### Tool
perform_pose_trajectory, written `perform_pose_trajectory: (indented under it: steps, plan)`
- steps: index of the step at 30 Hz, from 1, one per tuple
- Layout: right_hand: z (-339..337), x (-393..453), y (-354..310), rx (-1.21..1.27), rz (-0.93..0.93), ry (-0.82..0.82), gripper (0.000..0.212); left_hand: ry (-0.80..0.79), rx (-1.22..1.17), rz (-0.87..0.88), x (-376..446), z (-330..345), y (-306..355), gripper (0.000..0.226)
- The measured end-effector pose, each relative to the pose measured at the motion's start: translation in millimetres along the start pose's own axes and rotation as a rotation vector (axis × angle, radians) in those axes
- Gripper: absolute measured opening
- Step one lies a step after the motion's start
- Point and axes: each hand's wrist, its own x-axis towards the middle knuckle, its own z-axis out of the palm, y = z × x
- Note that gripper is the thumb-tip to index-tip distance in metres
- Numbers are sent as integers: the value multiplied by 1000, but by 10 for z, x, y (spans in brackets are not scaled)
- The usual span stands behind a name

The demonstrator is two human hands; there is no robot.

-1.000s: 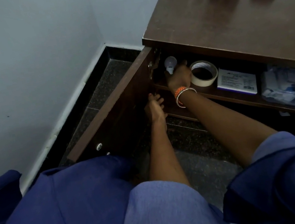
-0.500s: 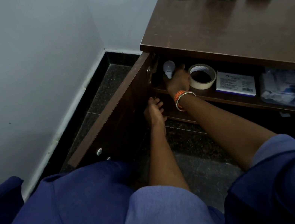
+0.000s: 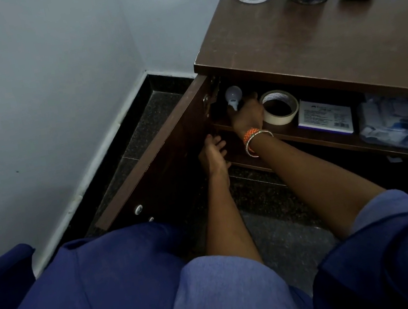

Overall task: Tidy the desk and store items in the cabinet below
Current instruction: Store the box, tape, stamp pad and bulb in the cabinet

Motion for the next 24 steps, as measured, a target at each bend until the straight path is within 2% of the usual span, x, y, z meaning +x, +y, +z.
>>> perform_pose_trajectory:
  steps: [6,12,15,18,21,24]
  plan:
    - [-141,-137,30,106,8,27,42,-22,4,45,-58,38,48,45]
    - [-625,-393,70,134,52,-34,6,-75,6,92,-207,129,129,41]
    - [-998,-504,97,171,6,-1,4,-122,31,133,-340,322,169,40]
    - [-1466,-590,130,183,-93,59,8,-228,180,182,-551,618,133,34]
    - [-1968,-652,217,160,-145,155,5,-410,362,253,-843,943,23,27]
    - [-2548,-734,394,125,-153,243,10,-612,563,404,-1154,1279,-143,25]
